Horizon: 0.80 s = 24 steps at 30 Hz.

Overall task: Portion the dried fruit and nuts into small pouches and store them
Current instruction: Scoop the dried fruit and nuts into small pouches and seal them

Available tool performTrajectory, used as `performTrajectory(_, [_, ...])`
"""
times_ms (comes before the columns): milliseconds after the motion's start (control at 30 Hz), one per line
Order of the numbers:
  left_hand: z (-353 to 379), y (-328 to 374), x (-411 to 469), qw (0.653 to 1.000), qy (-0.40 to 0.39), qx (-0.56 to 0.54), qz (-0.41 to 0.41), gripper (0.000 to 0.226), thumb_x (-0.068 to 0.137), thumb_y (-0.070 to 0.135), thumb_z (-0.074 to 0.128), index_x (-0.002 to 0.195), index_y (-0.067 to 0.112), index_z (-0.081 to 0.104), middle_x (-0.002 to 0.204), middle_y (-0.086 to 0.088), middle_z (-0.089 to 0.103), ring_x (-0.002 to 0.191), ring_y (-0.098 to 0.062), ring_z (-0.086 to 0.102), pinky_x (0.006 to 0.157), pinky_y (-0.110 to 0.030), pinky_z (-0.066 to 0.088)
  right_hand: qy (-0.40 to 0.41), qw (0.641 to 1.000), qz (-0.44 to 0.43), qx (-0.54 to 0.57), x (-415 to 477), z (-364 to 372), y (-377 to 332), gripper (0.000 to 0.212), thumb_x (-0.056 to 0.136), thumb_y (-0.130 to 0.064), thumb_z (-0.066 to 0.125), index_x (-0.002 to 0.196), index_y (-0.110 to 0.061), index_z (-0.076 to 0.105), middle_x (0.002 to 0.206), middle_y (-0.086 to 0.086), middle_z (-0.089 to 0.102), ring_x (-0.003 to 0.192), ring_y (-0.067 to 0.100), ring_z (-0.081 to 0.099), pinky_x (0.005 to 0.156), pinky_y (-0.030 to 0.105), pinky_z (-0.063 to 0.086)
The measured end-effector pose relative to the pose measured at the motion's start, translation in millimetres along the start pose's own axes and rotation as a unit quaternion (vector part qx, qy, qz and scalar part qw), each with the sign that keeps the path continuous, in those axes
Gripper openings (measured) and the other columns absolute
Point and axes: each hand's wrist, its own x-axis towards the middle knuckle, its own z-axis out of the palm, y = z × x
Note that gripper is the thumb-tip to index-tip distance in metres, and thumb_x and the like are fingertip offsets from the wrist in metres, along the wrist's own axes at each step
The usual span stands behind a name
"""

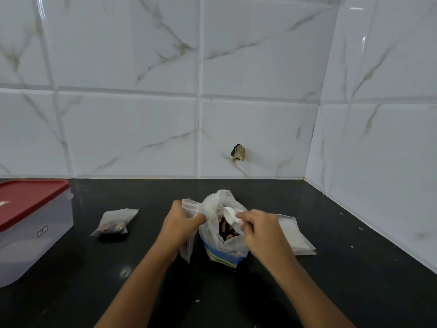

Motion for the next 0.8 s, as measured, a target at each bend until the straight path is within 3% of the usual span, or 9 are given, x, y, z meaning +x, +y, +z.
performTrajectory(67, [4,-6,3,0.999,-0.005,-0.001,-0.038,0.053,0.083,0.016,0.063,0.128,0.008,0.035,0.116,-0.007,0.048,0.1,-0.02,0.05,0.072,-0.029,0.045,-0.049,0.997,-0.002,-0.062,2,7,-1,0.029,0.094,-0.01,0.043,0.113,-0.01,0.065,0.109,0.006,0.065,0.096,0.02,0.06,0.083,0.029,0.049])
performTrajectory(133, [6,-9,5,0.996,-0.019,-0.018,-0.081,0.056,0.082,0.015,0.062,0.128,0.006,0.033,0.119,-0.012,0.05,0.104,-0.025,0.052,0.079,-0.034,0.046,-0.089,0.989,0.01,-0.116,6,12,-1,0.032,0.095,-0.013,0.041,0.121,-0.015,0.059,0.116,0.005,0.06,0.103,0.022,0.057,0.082,0.028,0.045])
performTrajectory(267, [6,-27,18,0.987,-0.071,-0.066,-0.125,0.095,0.04,0.033,0.067,0.127,0.004,0.041,0.111,-0.017,0.062,0.1,-0.032,0.062,0.086,-0.049,0.053,-0.154,0.967,0.031,-0.199,16,23,-4,0.04,0.095,-0.016,0.045,0.135,-0.017,0.045,0.125,0.007,0.053,0.108,0.024,0.055,0.083,0.03,0.045])
performTrajectory(333, [9,-45,32,0.986,-0.077,-0.082,-0.125,0.1,0.034,0.035,0.064,0.128,0.007,0.042,0.111,-0.017,0.063,0.1,-0.033,0.063,0.088,-0.05,0.052,-0.167,0.966,0.035,-0.196,17,26,-4,0.04,0.094,-0.014,0.046,0.134,-0.015,0.046,0.124,0.009,0.053,0.109,0.025,0.055,0.084,0.031,0.046])
performTrajectory(467, [9,-25,13,0.979,-0.083,-0.147,-0.112,0.086,0.047,0.025,0.066,0.127,0.008,0.041,0.115,-0.016,0.061,0.104,-0.031,0.061,0.093,-0.05,0.05,-0.07,0.995,0.054,-0.048,13,25,8,0.033,0.092,-0.009,0.044,0.113,-0.018,0.067,0.11,0.008,0.066,0.098,0.024,0.061,0.084,0.032,0.05])
performTrajectory(567, [12,-20,8,0.972,-0.094,-0.191,-0.1,0.068,0.066,0.012,0.066,0.129,0.006,0.041,0.118,-0.018,0.06,0.107,-0.032,0.061,0.095,-0.049,0.049,-0.054,0.991,0.107,0.059,12,22,11,0.031,0.092,-0.006,0.047,0.109,-0.016,0.07,0.108,0.011,0.069,0.101,0.024,0.061,0.086,0.028,0.048])
performTrajectory(667, [15,-21,9,0.963,-0.09,-0.226,-0.113,0.053,0.081,0.002,0.06,0.129,0.004,0.038,0.117,-0.02,0.059,0.103,-0.032,0.061,0.083,-0.044,0.054,-0.057,0.986,0.124,0.096,14,20,11,0.029,0.092,-0.007,0.048,0.111,-0.015,0.069,0.104,0.01,0.069,0.103,0.022,0.059,0.085,0.024,0.045])
performTrajectory(733, [16,-24,11,0.963,-0.072,-0.229,-0.122,0.051,0.084,0.002,0.057,0.13,0.005,0.035,0.116,-0.02,0.057,0.1,-0.031,0.061,0.072,-0.039,0.054,-0.047,0.982,0.137,0.123,16,17,11,0.027,0.092,-0.008,0.049,0.108,-0.013,0.07,0.091,0.005,0.065,0.095,0.017,0.057,0.078,0.018,0.043])
performTrajectory(800, [16,-23,11,0.964,-0.062,-0.227,-0.123,0.052,0.086,0.001,0.055,0.132,0.008,0.032,0.117,-0.018,0.055,0.099,-0.03,0.06,0.068,-0.037,0.052,-0.052,0.979,0.148,0.131,17,18,11,0.026,0.092,-0.009,0.05,0.106,-0.015,0.071,0.091,0.007,0.064,0.094,0.018,0.057,0.076,0.018,0.043])
